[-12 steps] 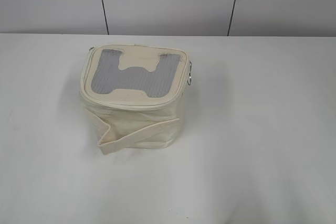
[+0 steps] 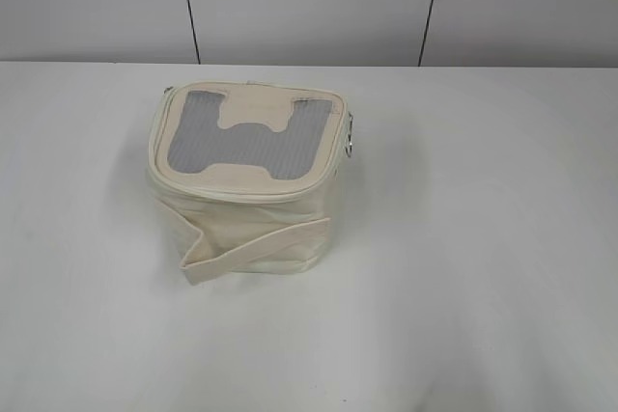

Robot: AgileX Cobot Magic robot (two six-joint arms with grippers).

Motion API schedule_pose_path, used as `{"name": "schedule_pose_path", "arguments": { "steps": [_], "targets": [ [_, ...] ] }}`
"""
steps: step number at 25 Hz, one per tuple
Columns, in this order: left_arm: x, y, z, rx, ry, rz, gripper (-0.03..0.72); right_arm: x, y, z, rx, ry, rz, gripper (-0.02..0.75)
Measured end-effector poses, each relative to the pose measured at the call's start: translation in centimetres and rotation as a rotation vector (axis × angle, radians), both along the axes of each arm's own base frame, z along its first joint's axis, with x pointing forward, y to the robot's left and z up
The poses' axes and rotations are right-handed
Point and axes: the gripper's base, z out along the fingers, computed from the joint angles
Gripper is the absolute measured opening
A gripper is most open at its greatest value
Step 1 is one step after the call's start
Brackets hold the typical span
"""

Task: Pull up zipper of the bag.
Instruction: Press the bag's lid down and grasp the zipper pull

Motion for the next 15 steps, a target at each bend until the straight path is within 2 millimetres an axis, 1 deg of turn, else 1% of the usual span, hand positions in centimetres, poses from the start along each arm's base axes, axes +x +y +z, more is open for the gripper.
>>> {"name": "schedule_pose_path", "arguments": {
  "steps": [11, 13, 15],
  "targets": [
    [0.0, 0.0, 0.0, 0.000, 0.000, 0.000, 0.238, -0.1, 0.1, 0.2, 0.000, -0.004, 0.014, 0.506],
    [0.0, 0.0, 0.0, 0.000, 0.000, 0.000, 0.238, 0.2, 0.6, 0.5, -0.011, 0.012, 0.071, 0.506],
    [0.0, 0.0, 0.0, 0.000, 0.000, 0.000, 0.238, 1.0, 1.4, 0.8, -0.007, 0.044, 0.160, 0.506]
  ]
}}
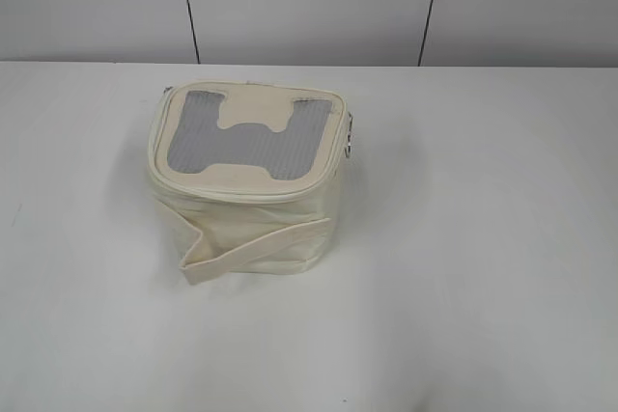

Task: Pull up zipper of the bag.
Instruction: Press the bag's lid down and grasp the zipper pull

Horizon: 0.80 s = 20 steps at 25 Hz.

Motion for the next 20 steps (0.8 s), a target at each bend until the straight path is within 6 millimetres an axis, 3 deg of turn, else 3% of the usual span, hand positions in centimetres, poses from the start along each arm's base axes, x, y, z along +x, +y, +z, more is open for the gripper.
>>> {"name": "schedule_pose_path", "arguments": {
  "steps": [4, 8, 15, 20],
  "targets": [
    [0.0, 0.0, 0.0, 0.000, 0.000, 0.000, 0.238, 3.2, 2.5, 1.0, 0.071, 0.040, 0.227, 0.506],
    [0.0, 0.0, 0.0, 0.000, 0.000, 0.000, 0.239, 8.3, 4.7, 1.7, 0.156, 0.052, 0.395, 0.498],
    [0.0, 0.0, 0.0, 0.000, 0.000, -0.014, 0.239, 20.2, 7.8, 1.9, 0.178, 0.156, 0.555, 0.456],
    [0.0, 0.0, 0.0, -0.001, 0.000, -0.029, 0.239, 29.7, 12.8, 1.8, 0.157, 0.204, 0.714, 0.454]
  ]
}}
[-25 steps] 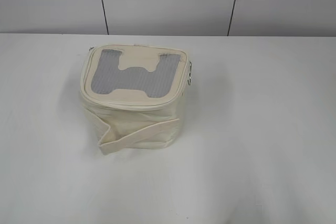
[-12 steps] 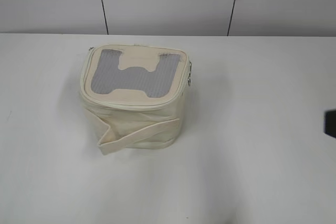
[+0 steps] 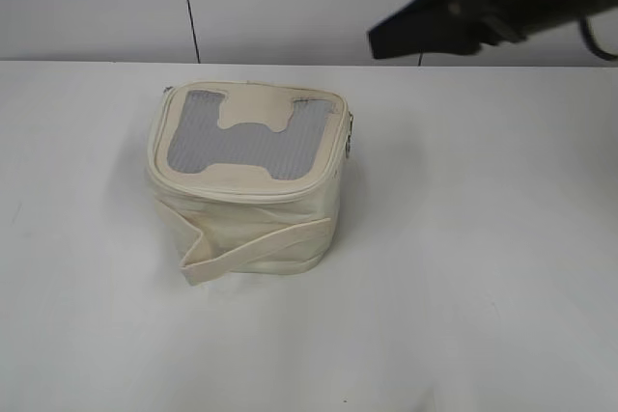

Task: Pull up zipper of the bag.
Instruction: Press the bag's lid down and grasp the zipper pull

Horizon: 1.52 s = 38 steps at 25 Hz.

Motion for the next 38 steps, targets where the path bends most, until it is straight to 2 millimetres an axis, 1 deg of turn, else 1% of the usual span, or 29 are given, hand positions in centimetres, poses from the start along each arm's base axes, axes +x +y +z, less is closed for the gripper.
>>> {"name": "schedule_pose_path", "arguments": {
  "steps": [1, 3, 4, 5, 7, 9, 13, 15, 18, 21, 22, 23, 24, 25, 26, 27, 29, 30, 31, 33, 35, 38],
  "targets": [
    [0.0, 0.0, 0.0, 0.000, 0.000, 0.000, 0.239, 1.8, 1.3, -0.7, -0.003, 0.017, 0.038, 0.454],
    [0.0, 0.0, 0.0, 0.000, 0.000, 0.000, 0.239, 5.3, 3.8, -1.2, -0.005, 0.015, 0.119, 0.454],
    [0.0, 0.0, 0.0, 0.000, 0.000, 0.000, 0.239, 6.4, 4.9, -1.5, -0.008, 0.014, 0.161, 0.454],
    [0.0, 0.0, 0.0, 0.000, 0.000, -0.001, 0.239, 8.1, 6.2, -1.9, -0.014, 0.002, 0.198, 0.454],
    [0.0, 0.0, 0.0, 0.000, 0.000, -0.001, 0.239, 9.8, 8.2, -2.4, -0.021, -0.016, 0.261, 0.454],
    [0.0, 0.0, 0.0, 0.000, 0.000, -0.001, 0.239, 11.3, 10.0, -3.8, -0.047, -0.015, 0.307, 0.454],
    [0.0, 0.0, 0.0, 0.000, 0.000, -0.001, 0.239, 12.6, 13.3, -5.8, -0.069, -0.010, 0.387, 0.454],
    [0.0, 0.0, 0.0, 0.000, 0.000, -0.001, 0.239, 13.0, 14.5, -6.8, -0.070, -0.005, 0.407, 0.454],
    [0.0, 0.0, 0.0, 0.000, 0.000, -0.001, 0.239, 13.6, 15.6, -8.7, -0.070, 0.015, 0.410, 0.454],
    [0.0, 0.0, 0.0, 0.000, 0.000, -0.001, 0.239, 14.0, 15.8, -10.3, -0.077, 0.047, 0.401, 0.444],
    [0.0, 0.0, 0.0, 0.000, 0.000, -0.001, 0.239, 14.1, 15.8, -10.8, -0.083, 0.054, 0.401, 0.414],
    [0.0, 0.0, 0.0, 0.000, 0.000, -0.001, 0.239, 14.1, 15.8, -10.9, -0.084, 0.058, 0.400, 0.367],
    [0.0, 0.0, 0.0, 0.000, -0.001, -0.001, 0.239, 14.1, 15.8, -10.9, -0.085, 0.058, 0.400, 0.277],
    [0.0, 0.0, 0.1, -0.001, -0.004, -0.001, 0.239, 14.1, 15.8, -10.9, -0.088, 0.056, 0.400, 0.169],
    [0.2, 0.0, 0.4, -0.002, -0.011, -0.001, 0.239, 14.1, 15.8, -10.9, -0.090, 0.059, 0.400, 0.108],
    [0.4, -0.1, 0.9, -0.006, -0.030, -0.001, 0.239, 14.1, 15.8, -10.9, -0.094, 0.061, 0.401, 0.067],
    [1.6, -0.5, 2.4, -0.041, -0.066, -0.017, 0.240, 14.1, 15.8, -11.0, -0.096, 0.064, 0.406, 0.054],
    [2.6, -0.8, 3.2, -0.073, -0.086, -0.033, 0.241, 14.0, 15.8, -11.0, -0.096, 0.066, 0.407, 0.054],
    [3.7, -1.2, 4.0, -0.100, -0.112, -0.055, 0.243, 14.0, 15.8, -11.0, -0.096, 0.067, 0.409, 0.054],
    [6.9, -2.3, 5.0, -0.148, -0.107, -0.125, 0.243, 14.0, 15.8, -11.0, -0.097, 0.068, 0.410, 0.054],
    [10.3, -3.4, 5.0, -0.169, -0.082, -0.176, 0.243, 14.0, 15.8, -11.0, -0.097, 0.072, 0.414, 0.054],
    [15.7, -4.9, 3.8, -0.144, 0.016, -0.199, 0.243, 13.9, 15.7, -11.0, -0.097, 0.079, 0.424, 0.054]
  ]
}}
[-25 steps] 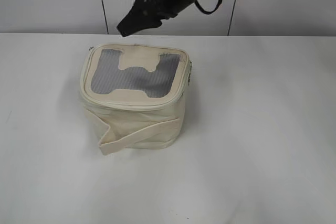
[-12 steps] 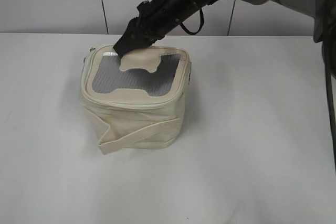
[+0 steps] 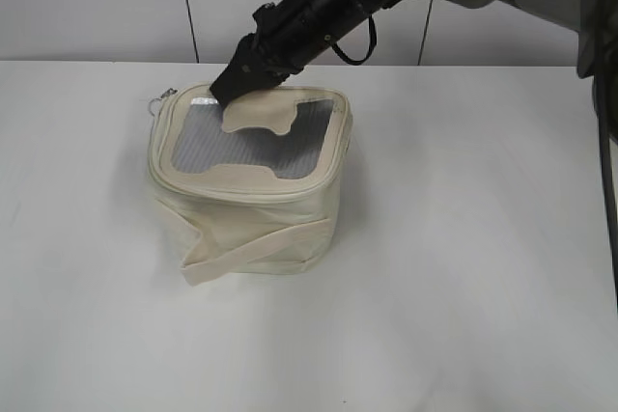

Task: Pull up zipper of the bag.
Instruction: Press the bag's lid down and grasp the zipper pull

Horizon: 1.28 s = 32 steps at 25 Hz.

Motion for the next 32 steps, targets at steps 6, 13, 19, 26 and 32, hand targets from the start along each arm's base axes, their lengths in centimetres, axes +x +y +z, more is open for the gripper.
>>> {"name": "schedule_pose_path", "arguments": {
  "steps": [6, 13, 19, 26, 32],
  "targets": [
    [10.2, -1.5, -2.8, 0.034, 0.199, -0.074, 0.242, -0.1, 0.0, 0.0, -0.002, 0.008, 0.010, 0.052],
    [18.7, 4.1, -4.8, -0.245, 0.211, -0.434, 0.244, -0.2, 0.0, 0.0, -0.002, 0.010, 0.013, 0.052],
    [21.4, 4.0, -10.2, -0.058, 0.125, -0.643, 0.324, -0.2, 0.0, 0.0, -0.003, 0.011, 0.013, 0.052],
    [22.4, 0.8, -13.1, 0.209, 0.110, -0.714, 0.407, -0.2, 0.0, 0.0, -0.003, 0.015, 0.010, 0.049],
    [22.7, -1.0, -13.4, 0.312, 0.075, -0.724, 0.411, -0.2, 0.0, 0.0, -0.002, 0.018, 0.008, 0.049]
  ]
}}
